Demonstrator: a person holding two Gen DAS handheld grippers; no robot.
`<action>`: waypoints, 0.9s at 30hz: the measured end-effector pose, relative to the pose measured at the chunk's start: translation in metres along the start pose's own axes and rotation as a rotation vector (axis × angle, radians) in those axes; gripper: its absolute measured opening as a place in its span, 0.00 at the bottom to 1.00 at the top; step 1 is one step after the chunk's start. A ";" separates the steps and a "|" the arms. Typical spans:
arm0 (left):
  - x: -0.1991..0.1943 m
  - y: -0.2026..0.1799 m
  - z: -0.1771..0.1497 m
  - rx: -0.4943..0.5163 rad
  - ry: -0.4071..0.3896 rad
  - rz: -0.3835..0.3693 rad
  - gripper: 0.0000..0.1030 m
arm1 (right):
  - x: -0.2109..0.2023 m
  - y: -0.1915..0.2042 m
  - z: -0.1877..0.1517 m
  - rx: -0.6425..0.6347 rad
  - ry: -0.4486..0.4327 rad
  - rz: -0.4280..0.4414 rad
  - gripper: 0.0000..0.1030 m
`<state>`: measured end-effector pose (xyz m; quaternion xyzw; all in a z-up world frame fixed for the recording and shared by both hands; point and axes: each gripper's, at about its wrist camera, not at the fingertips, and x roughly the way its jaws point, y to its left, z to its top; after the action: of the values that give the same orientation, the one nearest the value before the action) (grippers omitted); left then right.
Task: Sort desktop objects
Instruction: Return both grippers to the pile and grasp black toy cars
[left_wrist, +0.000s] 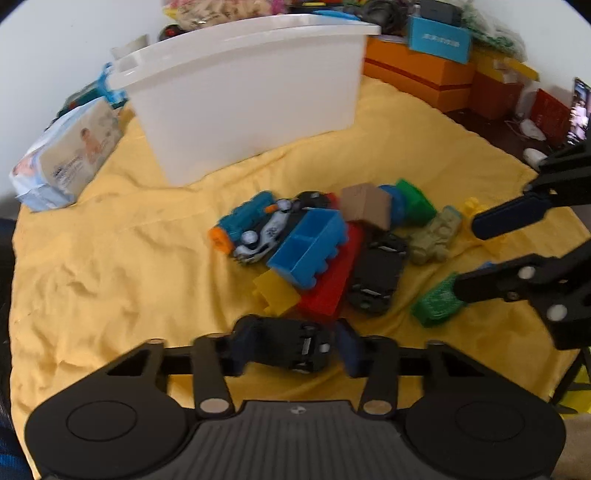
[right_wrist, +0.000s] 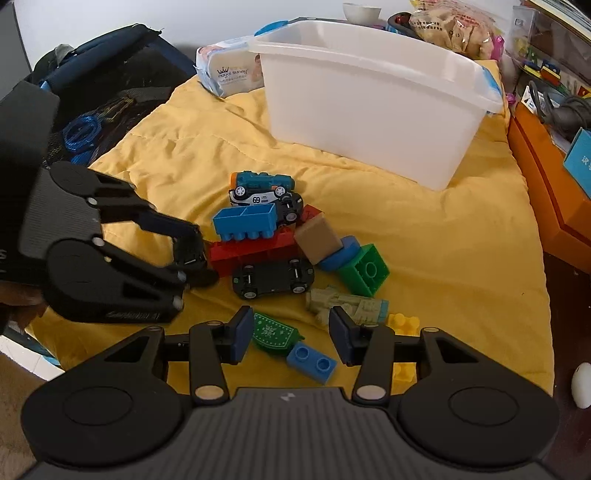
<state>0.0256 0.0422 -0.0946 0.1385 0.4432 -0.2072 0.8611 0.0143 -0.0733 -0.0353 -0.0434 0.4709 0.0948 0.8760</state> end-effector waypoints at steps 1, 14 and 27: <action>-0.003 0.004 -0.002 -0.021 -0.016 -0.014 0.39 | 0.001 0.002 0.000 -0.001 -0.001 0.000 0.47; -0.026 0.049 -0.038 -0.188 0.029 0.037 0.31 | 0.034 0.031 0.011 -0.342 0.023 -0.035 0.40; -0.011 0.017 -0.014 0.020 0.049 0.076 0.38 | 0.059 0.042 0.009 -0.683 0.008 -0.002 0.42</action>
<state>0.0180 0.0654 -0.0931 0.1690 0.4563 -0.1754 0.8558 0.0451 -0.0230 -0.0789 -0.3351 0.4155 0.2458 0.8091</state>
